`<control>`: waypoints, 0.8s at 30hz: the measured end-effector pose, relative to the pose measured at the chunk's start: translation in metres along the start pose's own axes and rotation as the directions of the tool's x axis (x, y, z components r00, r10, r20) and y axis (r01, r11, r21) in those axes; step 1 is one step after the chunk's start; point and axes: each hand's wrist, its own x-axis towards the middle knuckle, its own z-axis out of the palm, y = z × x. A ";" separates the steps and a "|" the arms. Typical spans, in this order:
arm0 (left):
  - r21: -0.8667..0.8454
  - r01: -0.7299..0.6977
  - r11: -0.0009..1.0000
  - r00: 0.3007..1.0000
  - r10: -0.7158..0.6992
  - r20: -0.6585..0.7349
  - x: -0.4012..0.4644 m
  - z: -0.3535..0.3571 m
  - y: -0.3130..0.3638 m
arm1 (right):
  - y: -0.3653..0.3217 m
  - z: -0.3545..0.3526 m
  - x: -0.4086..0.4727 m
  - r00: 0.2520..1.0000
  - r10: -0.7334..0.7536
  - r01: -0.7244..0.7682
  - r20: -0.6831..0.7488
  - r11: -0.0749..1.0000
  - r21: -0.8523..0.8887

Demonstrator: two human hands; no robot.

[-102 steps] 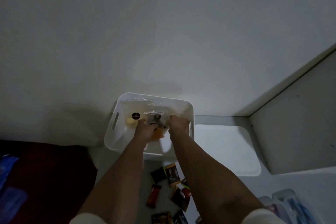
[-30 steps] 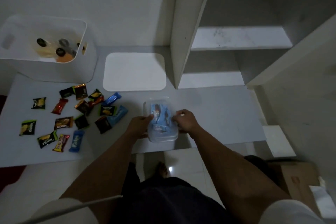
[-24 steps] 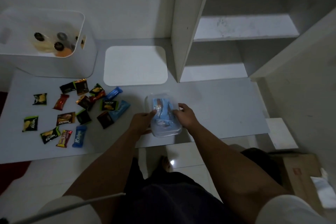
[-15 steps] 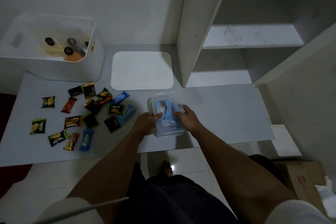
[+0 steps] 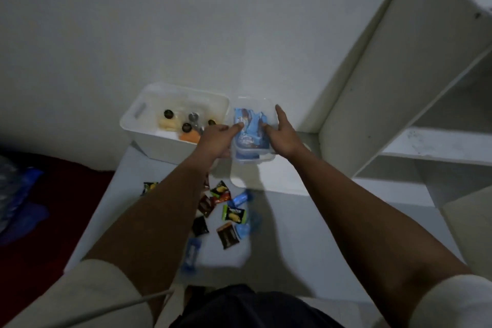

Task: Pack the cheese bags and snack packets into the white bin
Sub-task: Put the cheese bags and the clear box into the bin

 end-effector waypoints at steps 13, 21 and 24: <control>0.088 0.287 0.954 0.953 -0.293 0.075 0.128 -0.169 0.024 | -0.114 0.148 0.100 0.936 0.333 -0.319 0.111 0.939 -0.127; 0.262 0.369 0.892 0.884 -0.424 0.198 0.211 -0.172 0.006 | -0.121 0.171 0.139 0.777 0.619 -0.596 0.118 0.783 -0.178; 0.346 0.313 0.884 0.878 -0.409 0.250 0.228 -0.167 -0.005 | -0.121 0.181 0.154 0.673 0.712 -0.679 0.201 0.703 -0.214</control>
